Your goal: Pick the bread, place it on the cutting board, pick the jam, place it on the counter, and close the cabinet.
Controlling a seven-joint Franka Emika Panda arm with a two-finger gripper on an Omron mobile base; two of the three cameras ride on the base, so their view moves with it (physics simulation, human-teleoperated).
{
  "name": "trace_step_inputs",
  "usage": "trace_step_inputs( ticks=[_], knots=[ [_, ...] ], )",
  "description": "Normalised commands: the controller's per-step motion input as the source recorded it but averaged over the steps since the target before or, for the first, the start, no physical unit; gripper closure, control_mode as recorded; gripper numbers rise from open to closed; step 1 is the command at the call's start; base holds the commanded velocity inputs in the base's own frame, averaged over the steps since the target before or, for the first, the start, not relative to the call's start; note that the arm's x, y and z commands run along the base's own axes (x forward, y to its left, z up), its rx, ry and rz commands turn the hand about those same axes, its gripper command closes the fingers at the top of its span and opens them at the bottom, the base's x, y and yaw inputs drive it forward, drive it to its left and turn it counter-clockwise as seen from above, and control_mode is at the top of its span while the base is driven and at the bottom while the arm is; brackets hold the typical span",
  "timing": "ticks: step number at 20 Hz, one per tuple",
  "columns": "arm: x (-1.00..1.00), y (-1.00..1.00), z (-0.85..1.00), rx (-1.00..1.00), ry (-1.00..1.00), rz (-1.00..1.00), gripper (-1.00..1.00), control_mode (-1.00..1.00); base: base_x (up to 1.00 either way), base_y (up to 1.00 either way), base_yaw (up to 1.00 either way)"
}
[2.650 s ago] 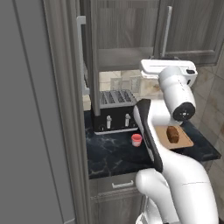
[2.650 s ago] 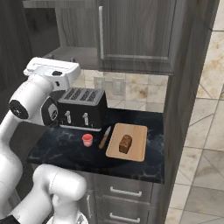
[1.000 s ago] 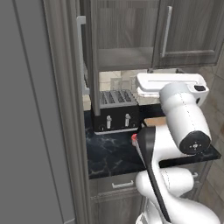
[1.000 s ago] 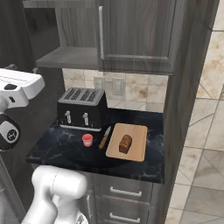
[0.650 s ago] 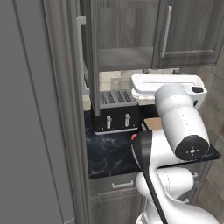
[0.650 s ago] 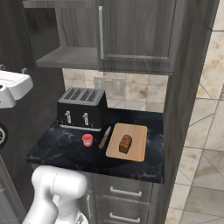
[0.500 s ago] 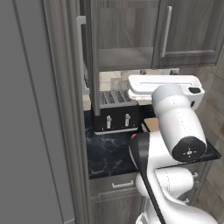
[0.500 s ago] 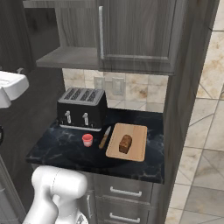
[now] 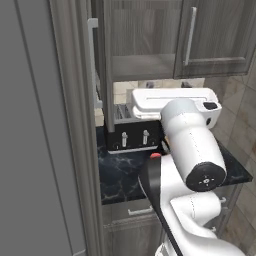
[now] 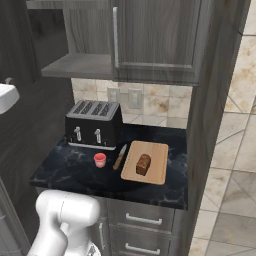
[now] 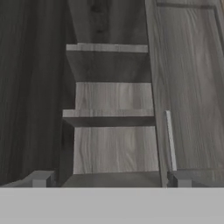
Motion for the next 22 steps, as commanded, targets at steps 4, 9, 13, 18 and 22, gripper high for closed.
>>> trace_step_inputs(
  ticks=[4, 9, 13, 18, 22],
  knots=[
    [-0.18, 0.11, 0.0, 0.0, 0.0, 0.09, -1.0, -1.0, 0.0, 0.0, 0.0],
    [-0.2, 0.12, 0.0, 0.0, 0.0, 0.1, -1.0, -1.0, 0.0, 0.0, 0.0],
    [-0.16, 0.22, 0.0, 0.0, 0.0, 0.08, -1.0, -1.0, 0.0, 0.0, 0.0],
    [-0.07, 0.24, -0.01, -0.01, 0.0, 0.08, -1.0, -1.0, 0.0, 0.0, 0.0],
    [0.0, 0.19, -0.01, 0.0, 0.0, 0.05, -1.0, -1.0, 0.0, 0.0, 0.0]
  ],
)
